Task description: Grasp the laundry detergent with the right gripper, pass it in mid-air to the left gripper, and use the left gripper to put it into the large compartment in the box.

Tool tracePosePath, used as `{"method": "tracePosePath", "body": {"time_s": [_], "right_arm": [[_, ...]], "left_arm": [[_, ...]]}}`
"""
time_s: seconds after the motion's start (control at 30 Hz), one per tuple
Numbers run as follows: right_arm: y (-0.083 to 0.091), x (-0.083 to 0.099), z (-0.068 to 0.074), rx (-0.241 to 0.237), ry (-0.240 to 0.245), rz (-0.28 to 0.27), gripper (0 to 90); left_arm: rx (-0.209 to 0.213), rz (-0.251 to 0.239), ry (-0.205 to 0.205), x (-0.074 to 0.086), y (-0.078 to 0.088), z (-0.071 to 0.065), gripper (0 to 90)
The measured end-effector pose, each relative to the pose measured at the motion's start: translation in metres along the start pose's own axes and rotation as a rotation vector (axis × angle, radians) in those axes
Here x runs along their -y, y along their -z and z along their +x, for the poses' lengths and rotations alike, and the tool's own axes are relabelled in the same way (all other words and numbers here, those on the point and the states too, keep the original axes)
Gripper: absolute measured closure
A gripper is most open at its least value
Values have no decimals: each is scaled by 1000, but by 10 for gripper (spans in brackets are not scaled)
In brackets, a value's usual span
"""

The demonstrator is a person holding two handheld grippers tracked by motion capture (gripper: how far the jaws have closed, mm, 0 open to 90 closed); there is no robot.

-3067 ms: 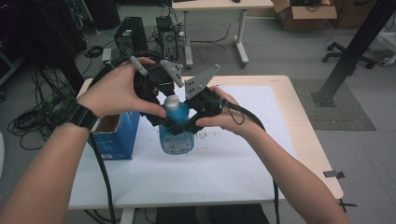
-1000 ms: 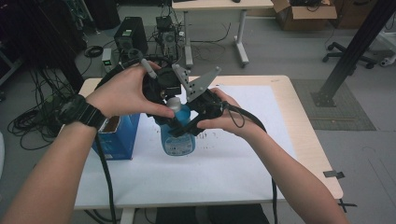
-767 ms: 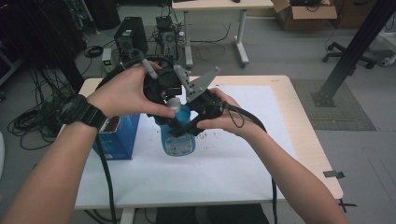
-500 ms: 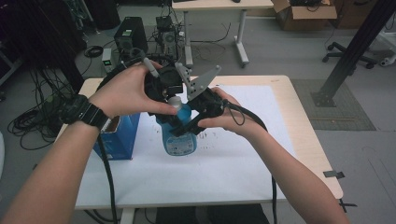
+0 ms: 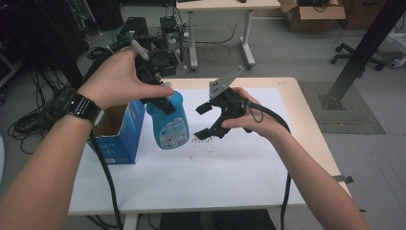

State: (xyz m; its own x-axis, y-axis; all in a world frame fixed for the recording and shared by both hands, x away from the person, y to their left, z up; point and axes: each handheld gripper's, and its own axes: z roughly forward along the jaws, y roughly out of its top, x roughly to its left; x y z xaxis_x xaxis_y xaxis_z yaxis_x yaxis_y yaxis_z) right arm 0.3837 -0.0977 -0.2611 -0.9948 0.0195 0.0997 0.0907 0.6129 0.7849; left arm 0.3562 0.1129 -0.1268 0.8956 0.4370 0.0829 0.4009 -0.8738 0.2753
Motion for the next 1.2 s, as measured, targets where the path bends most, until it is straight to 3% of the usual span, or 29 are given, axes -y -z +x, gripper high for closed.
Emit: {"method": "tracePosePath", "body": {"time_s": [0.1, 0.23, 0.3, 0.33, 0.37, 0.4, 0.43, 0.67, 0.7, 0.73, 0.77, 0.8, 0.83, 0.93, 0.97, 1.0, 1.2], "right_arm": [[8, 12, -4, 25, -8, 70, 61], [16, 29, -6, 69, 16, 212, 42], [22, 38, -8, 73, 8, 249, 37], [22, 38, -8, 73, 8, 249, 37], [30, 46, -9, 92, 6, 284, 33], [30, 46, -9, 92, 6, 284, 33], [39, 55, -12, 109, -12, 306, 33], [71, 86, -25, 154, -91, 392, 35], [74, 90, -26, 160, -101, 408, 35], [78, 94, -28, 169, -110, 416, 35], [82, 97, -29, 177, -117, 423, 35], [85, 100, -30, 182, -125, 426, 35], [88, 103, -31, 185, -133, 428, 35], [95, 112, -33, 201, -149, 445, 37], [97, 114, -33, 204, -153, 450, 37], [99, 116, -33, 205, -154, 454, 37], [108, 123, -35, 212, -172, 463, 37]], "left_arm": [[-51, -1, 106, 3, 12, 8, 382], [-111, -1, 230, 6, 27, 19, 382], [-132, -4, 299, 9, 34, 26, 382], [-132, -4, 299, 9, 34, 26, 383], [-157, -8, 381, 13, 40, 33, 382], [-157, -8, 381, 13, 40, 33, 382], [-181, -11, 453, 19, 46, 39, 382], [-231, 4, 712, 46, 63, 64, 382], [-231, 4, 712, 46, 63, 64, 382], [-254, 12, 766, 53, 66, 70, 382], [-268, 16, 793, 57, 67, 73, 382], [-268, 16, 793, 57, 67, 73, 382], [-289, 23, 839, 64, 69, 78, 382], [-313, 25, 905, 74, 70, 86, 382], [-313, 25, 905, 74, 70, 86, 382], [-329, 24, 938, 80, 68, 91, 382], [-334, 17, 1012, 94, 60, 103, 382]]}}
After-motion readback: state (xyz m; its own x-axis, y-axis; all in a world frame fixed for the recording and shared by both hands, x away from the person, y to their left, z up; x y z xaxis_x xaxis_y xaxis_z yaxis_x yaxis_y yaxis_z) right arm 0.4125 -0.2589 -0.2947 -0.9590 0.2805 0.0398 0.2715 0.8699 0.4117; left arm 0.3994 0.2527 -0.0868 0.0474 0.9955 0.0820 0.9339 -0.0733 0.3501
